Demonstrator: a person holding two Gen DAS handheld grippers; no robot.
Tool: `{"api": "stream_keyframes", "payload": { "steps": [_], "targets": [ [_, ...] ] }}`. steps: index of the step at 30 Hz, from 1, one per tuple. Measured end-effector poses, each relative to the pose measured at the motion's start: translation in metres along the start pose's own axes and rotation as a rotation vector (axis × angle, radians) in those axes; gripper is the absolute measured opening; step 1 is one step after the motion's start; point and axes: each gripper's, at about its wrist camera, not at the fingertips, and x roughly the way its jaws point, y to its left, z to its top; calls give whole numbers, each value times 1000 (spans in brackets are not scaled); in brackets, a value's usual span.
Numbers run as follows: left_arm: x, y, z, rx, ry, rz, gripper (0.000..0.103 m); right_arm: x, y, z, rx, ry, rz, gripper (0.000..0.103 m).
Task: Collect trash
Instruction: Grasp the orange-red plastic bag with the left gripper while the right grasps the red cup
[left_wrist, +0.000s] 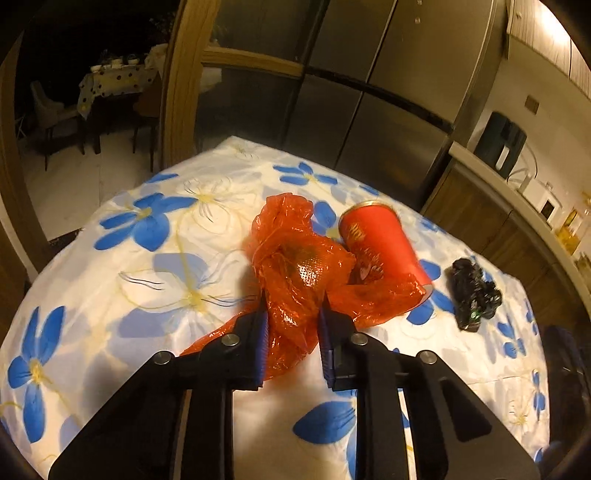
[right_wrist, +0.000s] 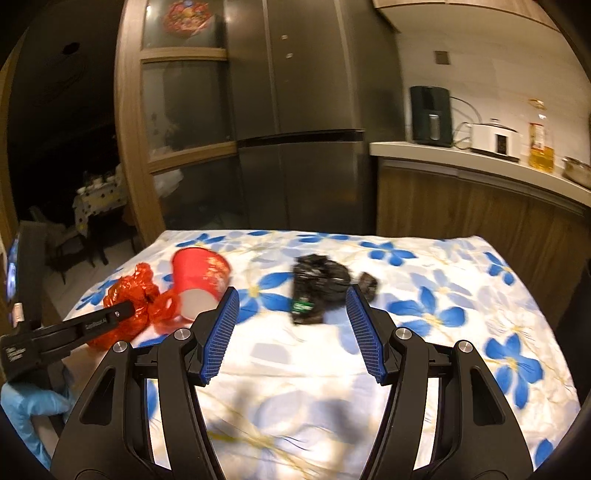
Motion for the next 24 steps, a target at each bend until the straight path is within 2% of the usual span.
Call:
{"api": "stream_keyframes", "payload": {
  "steps": [5, 10, 21, 23, 24],
  "targets": [
    [-24, 17, 0, -40, -60, 6, 23, 32, 29, 6, 1, 64, 121, 73],
    [-38, 32, 0, -67, -92, 9, 23, 70, 60, 11, -36, 128, 156, 77],
    [-32, 37, 3, -51, -92, -8, 23, 114, 78, 8, -34, 247, 150, 77],
    [-30, 38, 4, -53, -88, -13, 23, 119, 77, 5, -28, 272, 148, 76],
    [-29, 38, 4, -53, -86, -15, 23, 120, 76, 5, -24, 280, 148, 72]
  ]
}}
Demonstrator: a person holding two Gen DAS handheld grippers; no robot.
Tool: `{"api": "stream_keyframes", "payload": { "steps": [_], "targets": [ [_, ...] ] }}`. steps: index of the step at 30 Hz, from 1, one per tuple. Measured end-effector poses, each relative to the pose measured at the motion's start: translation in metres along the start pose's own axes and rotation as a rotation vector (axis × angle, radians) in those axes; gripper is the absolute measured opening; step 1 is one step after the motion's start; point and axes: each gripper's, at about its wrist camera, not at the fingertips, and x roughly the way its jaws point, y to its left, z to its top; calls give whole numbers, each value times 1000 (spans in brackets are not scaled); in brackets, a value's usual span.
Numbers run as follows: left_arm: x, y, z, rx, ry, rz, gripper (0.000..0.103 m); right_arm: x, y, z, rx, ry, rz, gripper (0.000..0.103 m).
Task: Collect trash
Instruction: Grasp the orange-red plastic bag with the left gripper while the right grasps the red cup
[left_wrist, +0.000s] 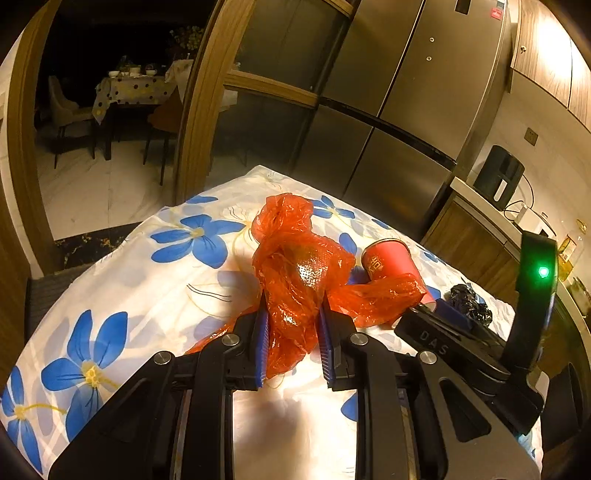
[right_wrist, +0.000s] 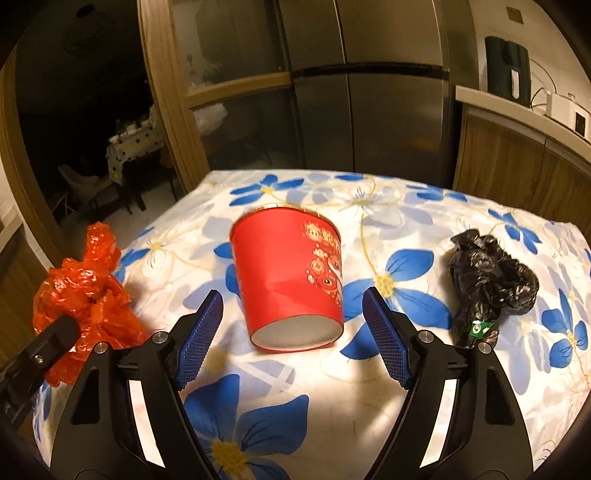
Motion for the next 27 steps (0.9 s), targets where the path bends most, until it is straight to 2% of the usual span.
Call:
{"api": "stream_keyframes", "payload": {
  "steps": [3, 8, 16, 23, 27],
  "targets": [
    [2, 0, -1, -2, 4, -2, 23, 3, -3, 0, 11, 15, 2, 58],
    [2, 1, -3, 5, 13, -3, 23, -6, 0, 0, -10, -22, 5, 56],
    [-6, -5, -1, 19, -4, -10, 23, -52, -17, -7, -38, -104, -9, 55],
    [-16, -29, -7, 62, -19, -48, 23, -110, -46, -28, -25, -223, -73, 55],
    [-25, -50, -12, 95, -25, -84, 23, -136, -60, -41, -8, -260, -93, 55]
  ]
}}
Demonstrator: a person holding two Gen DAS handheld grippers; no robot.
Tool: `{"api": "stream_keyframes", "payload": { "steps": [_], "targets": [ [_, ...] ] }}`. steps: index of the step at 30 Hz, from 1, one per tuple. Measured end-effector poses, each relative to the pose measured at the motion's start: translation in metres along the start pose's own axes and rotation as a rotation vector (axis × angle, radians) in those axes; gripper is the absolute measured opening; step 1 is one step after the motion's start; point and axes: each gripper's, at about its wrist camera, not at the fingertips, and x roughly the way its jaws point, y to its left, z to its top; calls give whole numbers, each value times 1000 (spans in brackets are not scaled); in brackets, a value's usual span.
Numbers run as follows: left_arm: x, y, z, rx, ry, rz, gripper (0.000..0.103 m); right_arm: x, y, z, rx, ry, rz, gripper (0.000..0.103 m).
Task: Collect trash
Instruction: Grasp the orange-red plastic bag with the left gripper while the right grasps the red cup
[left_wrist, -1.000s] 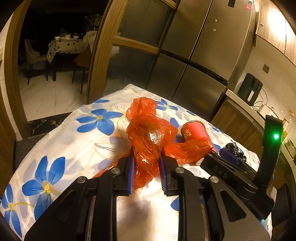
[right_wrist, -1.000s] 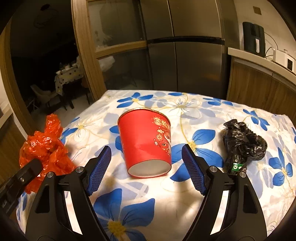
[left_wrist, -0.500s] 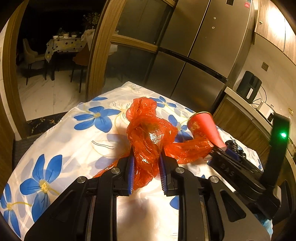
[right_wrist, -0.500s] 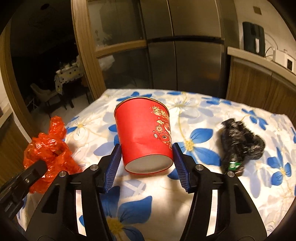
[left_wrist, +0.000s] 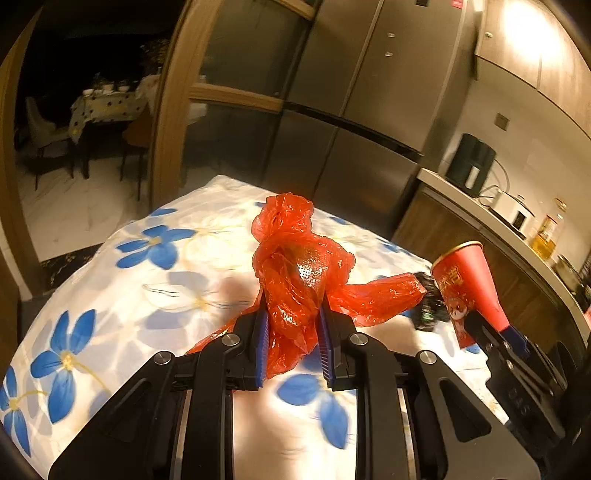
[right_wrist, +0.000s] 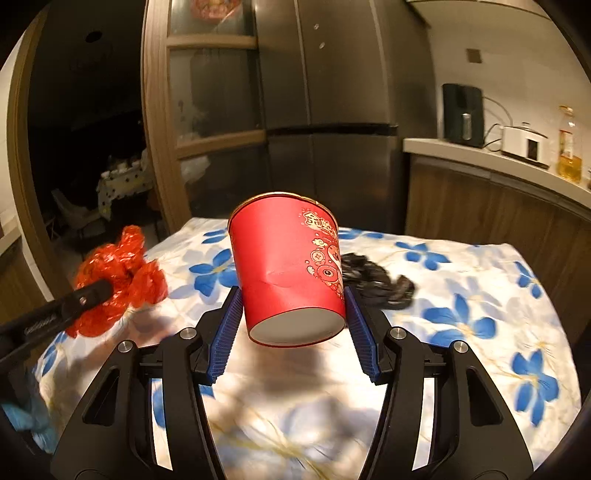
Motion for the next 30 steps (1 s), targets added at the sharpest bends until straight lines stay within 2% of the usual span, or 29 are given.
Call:
{"api": "stream_keyframes", "payload": {
  "steps": [9, 17, 21, 30],
  "targets": [
    [-19, -65, -11, 96, -17, -111, 23, -56, -47, -6, 73, -66, -46, 55],
    [-30, -129, -27, 182, -14, -204, 23, -107, -98, -15, 133, -122, -130, 55],
    [-31, -162, -37, 230, -6, -246, 23, -125, -120, -21, 163, -136, -174, 55],
    [-31, -209, -46, 283, 3, -306, 23, -151, -155, -33, 212, -160, -251, 55]
  ]
}}
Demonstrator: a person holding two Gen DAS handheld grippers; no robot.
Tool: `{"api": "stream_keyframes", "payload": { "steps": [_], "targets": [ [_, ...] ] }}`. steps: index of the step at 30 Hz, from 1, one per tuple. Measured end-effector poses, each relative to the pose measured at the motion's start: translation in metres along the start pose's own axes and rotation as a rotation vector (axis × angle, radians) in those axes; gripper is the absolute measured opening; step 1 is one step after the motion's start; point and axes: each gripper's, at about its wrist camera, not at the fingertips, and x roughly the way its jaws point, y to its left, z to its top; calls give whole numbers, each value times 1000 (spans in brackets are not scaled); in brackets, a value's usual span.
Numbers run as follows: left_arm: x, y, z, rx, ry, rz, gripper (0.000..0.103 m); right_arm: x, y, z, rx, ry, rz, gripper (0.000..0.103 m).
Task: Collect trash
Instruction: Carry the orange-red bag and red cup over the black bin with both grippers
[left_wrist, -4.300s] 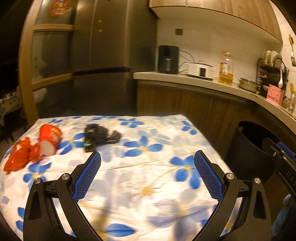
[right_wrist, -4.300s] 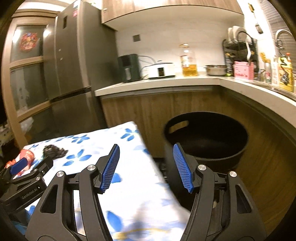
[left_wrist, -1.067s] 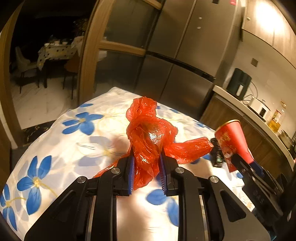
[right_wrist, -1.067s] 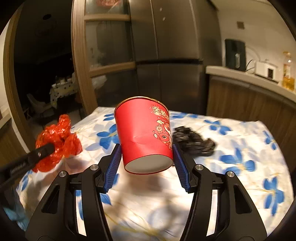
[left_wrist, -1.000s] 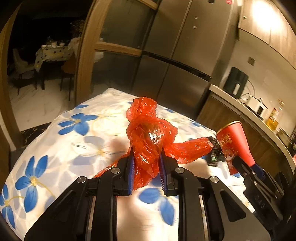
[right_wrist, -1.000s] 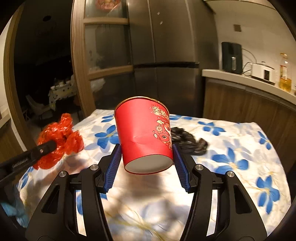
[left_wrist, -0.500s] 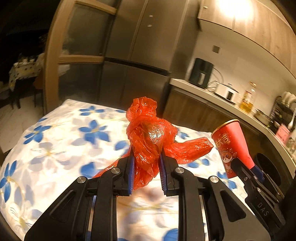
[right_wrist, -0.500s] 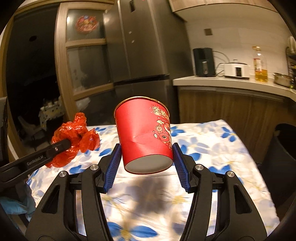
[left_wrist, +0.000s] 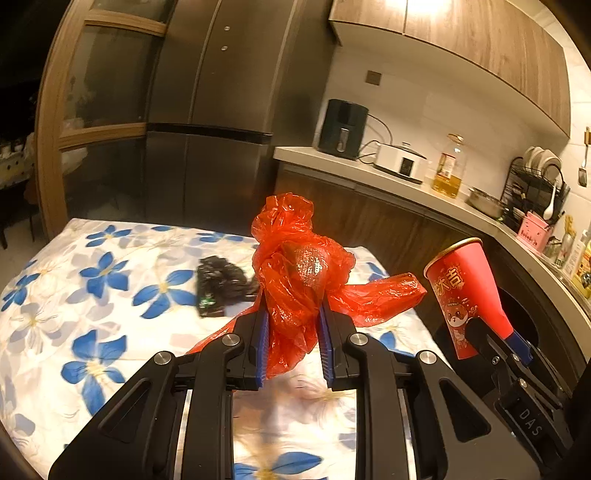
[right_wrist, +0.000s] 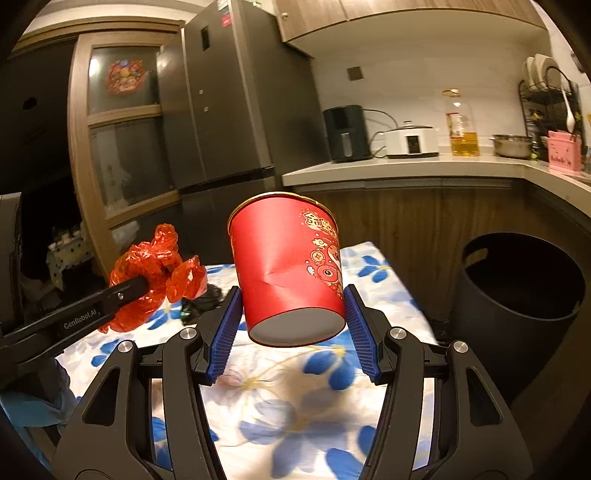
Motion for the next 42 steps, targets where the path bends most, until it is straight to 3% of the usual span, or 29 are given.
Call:
{"api": "stream_keyframes", "payload": {
  "steps": [8, 26, 42],
  "targets": [
    [11, -39, 4, 48, 4, -43, 23, -13, -31, 4, 34, -27, -65, 55],
    [54, -193, 5, 221, 20, -243, 23, -41, -143, 23, 150, -91, -285, 55],
    [91, -254, 0, 278, 53, -290, 23, -17, -207, 30, 191, -55, -402, 56]
  ]
}}
